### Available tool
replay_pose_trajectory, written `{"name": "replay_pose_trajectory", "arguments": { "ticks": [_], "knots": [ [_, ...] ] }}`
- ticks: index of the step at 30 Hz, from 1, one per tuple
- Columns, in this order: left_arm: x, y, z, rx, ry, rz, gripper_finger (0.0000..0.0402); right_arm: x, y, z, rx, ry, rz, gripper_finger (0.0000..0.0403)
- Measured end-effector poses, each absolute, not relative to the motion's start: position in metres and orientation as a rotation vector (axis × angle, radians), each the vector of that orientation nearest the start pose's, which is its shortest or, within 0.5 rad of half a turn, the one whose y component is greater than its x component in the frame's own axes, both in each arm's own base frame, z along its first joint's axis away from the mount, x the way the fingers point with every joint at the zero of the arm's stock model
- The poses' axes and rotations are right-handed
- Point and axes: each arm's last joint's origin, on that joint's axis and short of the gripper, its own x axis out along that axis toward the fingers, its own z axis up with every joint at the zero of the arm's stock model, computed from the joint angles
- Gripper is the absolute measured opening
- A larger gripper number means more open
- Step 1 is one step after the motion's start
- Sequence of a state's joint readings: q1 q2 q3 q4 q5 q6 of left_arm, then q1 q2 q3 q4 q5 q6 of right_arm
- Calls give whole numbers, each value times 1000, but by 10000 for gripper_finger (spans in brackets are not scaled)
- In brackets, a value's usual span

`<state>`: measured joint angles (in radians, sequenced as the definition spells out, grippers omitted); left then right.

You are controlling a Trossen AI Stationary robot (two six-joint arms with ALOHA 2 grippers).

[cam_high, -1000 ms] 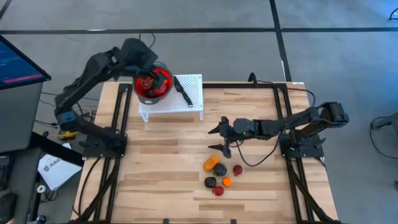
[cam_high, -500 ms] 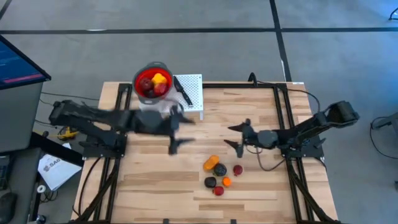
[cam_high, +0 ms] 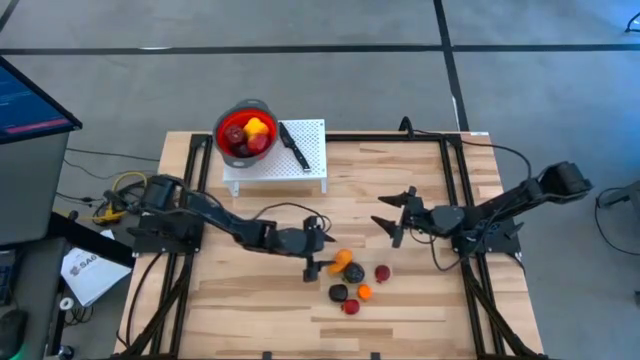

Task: Pick & Place Fruit
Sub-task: Put the yellow mango into the red strainer bowl on the shelf

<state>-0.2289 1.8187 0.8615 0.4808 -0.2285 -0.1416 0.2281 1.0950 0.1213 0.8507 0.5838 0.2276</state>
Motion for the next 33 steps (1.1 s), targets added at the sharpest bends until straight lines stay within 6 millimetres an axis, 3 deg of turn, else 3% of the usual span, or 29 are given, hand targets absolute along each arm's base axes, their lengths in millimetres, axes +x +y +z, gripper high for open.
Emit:
{"name": "replay_pose_trajectory", "arguments": {
  "ticks": [6,12,20,25,33],
  "knots": [
    [369,-68,136,-95,444,56,313,179,25,156,180,68,-368,317],
    [373,-64,120,-151,449,86,312,179,25,157,183,55,-367,317],
    [372,-64,117,-193,473,97,301,179,25,158,185,52,-367,317],
    [364,-61,127,-167,542,142,301,179,25,157,184,55,-366,317],
    [336,-52,160,-78,694,268,301,179,25,157,184,57,-366,317]
  ]
}}
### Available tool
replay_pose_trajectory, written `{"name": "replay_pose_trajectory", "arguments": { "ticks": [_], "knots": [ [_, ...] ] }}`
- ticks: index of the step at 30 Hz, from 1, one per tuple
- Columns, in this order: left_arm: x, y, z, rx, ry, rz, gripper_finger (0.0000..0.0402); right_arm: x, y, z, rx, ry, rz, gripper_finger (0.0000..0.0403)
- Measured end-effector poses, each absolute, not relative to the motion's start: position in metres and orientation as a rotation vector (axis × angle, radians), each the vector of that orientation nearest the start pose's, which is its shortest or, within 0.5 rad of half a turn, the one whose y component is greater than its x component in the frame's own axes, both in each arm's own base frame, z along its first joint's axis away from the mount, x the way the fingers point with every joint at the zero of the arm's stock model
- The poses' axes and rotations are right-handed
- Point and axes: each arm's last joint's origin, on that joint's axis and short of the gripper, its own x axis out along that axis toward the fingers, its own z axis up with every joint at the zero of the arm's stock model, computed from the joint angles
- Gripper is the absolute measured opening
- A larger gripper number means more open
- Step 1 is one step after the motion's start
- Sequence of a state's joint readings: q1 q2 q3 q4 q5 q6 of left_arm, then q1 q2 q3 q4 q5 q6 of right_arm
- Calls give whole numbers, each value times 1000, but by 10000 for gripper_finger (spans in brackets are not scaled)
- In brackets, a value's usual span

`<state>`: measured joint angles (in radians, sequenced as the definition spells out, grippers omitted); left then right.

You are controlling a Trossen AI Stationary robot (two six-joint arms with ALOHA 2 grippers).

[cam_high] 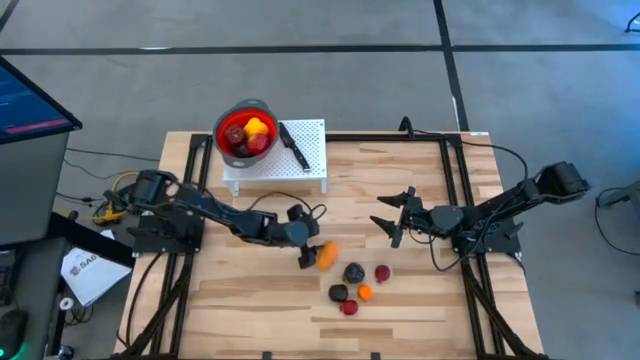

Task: Pick & Place Fruit
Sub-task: Put the yellow mango into the red strainer bowl on the shelf

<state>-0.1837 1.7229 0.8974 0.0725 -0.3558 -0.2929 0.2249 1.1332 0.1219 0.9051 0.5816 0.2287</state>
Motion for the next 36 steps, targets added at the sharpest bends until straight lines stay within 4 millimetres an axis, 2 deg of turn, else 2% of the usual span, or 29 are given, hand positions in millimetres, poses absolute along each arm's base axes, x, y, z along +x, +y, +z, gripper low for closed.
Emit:
{"name": "replay_pose_trajectory", "arguments": {
  "ticks": [3,7,13,23,27,36],
  "knots": [
    [329,-51,177,-124,638,288,301,179,25,157,184,57,-366,317],
    [321,-51,180,-243,612,322,301,179,25,157,184,57,-366,317],
    [318,-57,159,-355,657,367,301,179,25,157,186,54,-365,317],
    [329,-62,128,-445,633,476,301,180,25,158,187,49,-365,317],
    [328,-61,129,-397,650,463,301,180,25,158,187,49,-365,317],
    [313,-48,158,-145,710,427,301,179,25,158,186,52,-362,317]
  ]
}}
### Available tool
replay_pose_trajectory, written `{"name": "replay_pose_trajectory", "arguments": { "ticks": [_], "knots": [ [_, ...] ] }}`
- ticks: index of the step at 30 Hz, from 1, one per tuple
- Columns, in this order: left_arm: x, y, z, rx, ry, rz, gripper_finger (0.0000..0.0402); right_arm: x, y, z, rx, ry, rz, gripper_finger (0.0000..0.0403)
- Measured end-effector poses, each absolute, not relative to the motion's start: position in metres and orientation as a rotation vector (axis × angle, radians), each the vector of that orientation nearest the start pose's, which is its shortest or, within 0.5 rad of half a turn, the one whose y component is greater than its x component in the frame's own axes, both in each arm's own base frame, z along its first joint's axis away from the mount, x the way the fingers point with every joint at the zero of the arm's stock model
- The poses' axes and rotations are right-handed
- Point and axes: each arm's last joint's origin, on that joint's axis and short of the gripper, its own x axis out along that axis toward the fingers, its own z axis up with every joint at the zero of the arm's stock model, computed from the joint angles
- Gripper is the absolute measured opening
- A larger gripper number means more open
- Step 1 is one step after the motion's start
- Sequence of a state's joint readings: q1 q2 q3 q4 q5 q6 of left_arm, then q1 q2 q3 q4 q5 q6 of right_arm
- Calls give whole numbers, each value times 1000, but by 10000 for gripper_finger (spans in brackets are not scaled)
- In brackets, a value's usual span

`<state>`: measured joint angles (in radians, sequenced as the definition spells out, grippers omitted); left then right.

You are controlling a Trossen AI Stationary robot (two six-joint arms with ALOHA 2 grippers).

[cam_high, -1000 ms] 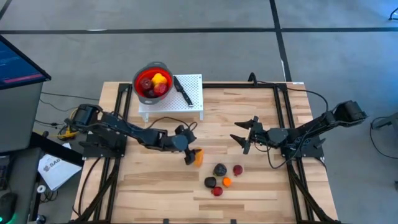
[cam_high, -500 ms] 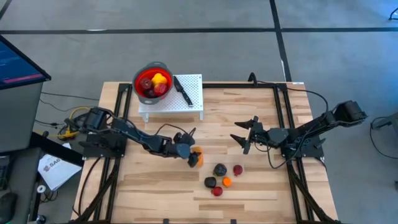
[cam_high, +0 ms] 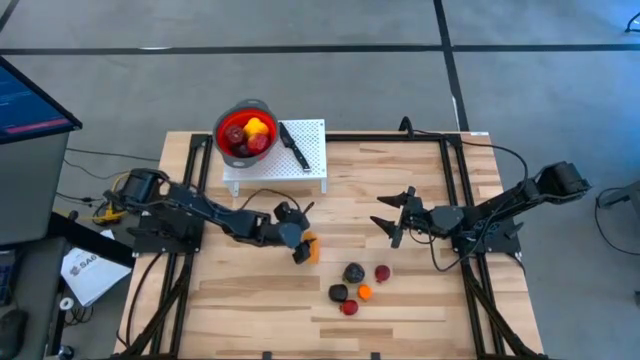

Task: Pick & Place Fruit
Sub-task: Put the yellow mango into the red strainer bowl on the shelf

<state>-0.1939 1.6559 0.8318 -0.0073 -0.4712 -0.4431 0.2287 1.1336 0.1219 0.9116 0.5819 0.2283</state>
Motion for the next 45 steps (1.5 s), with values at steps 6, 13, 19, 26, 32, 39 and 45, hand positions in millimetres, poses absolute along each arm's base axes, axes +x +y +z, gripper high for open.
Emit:
{"name": "replay_pose_trajectory", "arguments": {
  "ticks": [6,13,19,26,32,39,45],
  "knots": [
    [309,-49,185,9,678,236,301,179,25,158,186,53,-362,317],
    [313,-54,177,216,715,-152,301,179,25,158,187,49,-362,317],
    [324,-45,154,336,726,-253,301,180,25,159,190,43,-361,317],
    [327,-35,138,364,782,-285,301,180,25,159,198,42,-357,317],
    [326,-26,136,375,817,-224,301,180,25,159,199,41,-356,317],
    [325,-25,135,376,840,-219,301,180,26,159,199,41,-356,317],
    [323,-25,134,381,858,-216,301,180,26,159,199,41,-356,317]
  ]
}}
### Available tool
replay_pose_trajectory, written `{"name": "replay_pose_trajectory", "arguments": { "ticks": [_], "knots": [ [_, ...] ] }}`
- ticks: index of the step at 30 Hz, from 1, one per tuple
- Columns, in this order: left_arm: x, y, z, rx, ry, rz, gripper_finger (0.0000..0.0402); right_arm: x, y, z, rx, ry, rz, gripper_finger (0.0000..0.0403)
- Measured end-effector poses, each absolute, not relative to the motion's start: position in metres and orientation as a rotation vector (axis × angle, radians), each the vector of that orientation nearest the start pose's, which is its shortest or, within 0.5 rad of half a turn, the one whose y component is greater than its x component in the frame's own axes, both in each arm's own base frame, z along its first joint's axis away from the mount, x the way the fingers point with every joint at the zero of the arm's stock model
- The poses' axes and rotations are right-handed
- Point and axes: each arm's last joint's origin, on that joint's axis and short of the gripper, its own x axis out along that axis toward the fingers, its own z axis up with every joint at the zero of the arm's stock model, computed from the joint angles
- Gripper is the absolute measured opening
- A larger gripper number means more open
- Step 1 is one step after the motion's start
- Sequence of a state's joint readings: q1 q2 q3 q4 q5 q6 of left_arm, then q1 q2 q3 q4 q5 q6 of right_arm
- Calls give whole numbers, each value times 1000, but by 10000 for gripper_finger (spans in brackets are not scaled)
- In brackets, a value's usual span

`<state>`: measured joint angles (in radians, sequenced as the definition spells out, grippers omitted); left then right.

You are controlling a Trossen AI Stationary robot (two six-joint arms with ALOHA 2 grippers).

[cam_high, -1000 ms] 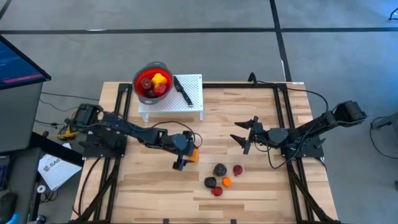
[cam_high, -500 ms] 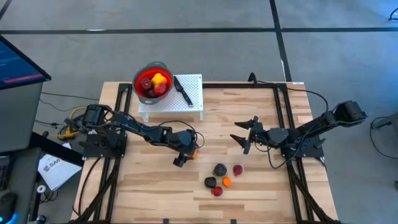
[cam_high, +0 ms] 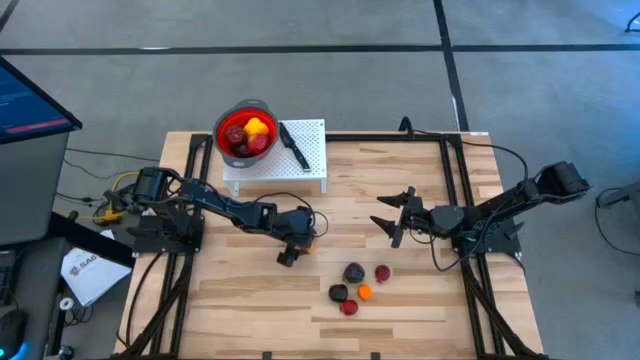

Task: Pick & Place Fruit
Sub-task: Put the yellow mango into the red strainer bowl on the shelf

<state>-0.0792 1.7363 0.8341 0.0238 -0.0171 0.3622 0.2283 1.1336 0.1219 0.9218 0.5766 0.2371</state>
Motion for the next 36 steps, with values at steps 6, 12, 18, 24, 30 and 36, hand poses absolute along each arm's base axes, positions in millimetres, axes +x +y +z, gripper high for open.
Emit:
{"name": "replay_pose_trajectory", "arguments": {
  "ticks": [6,12,18,24,30,36],
  "knots": [
    [316,-23,130,403,953,-189,301,180,26,159,200,41,-356,317],
    [312,-22,127,438,1011,-186,301,180,26,159,207,40,-356,317],
    [305,-21,129,424,1074,-174,301,180,26,159,210,40,-356,317],
    [286,-18,146,419,1168,-115,301,179,26,158,209,41,-356,317],
    [281,-17,165,314,1112,-19,283,179,25,158,209,40,-357,317],
    [281,-16,161,233,1123,65,258,179,25,158,207,40,-356,317]
  ]
}}
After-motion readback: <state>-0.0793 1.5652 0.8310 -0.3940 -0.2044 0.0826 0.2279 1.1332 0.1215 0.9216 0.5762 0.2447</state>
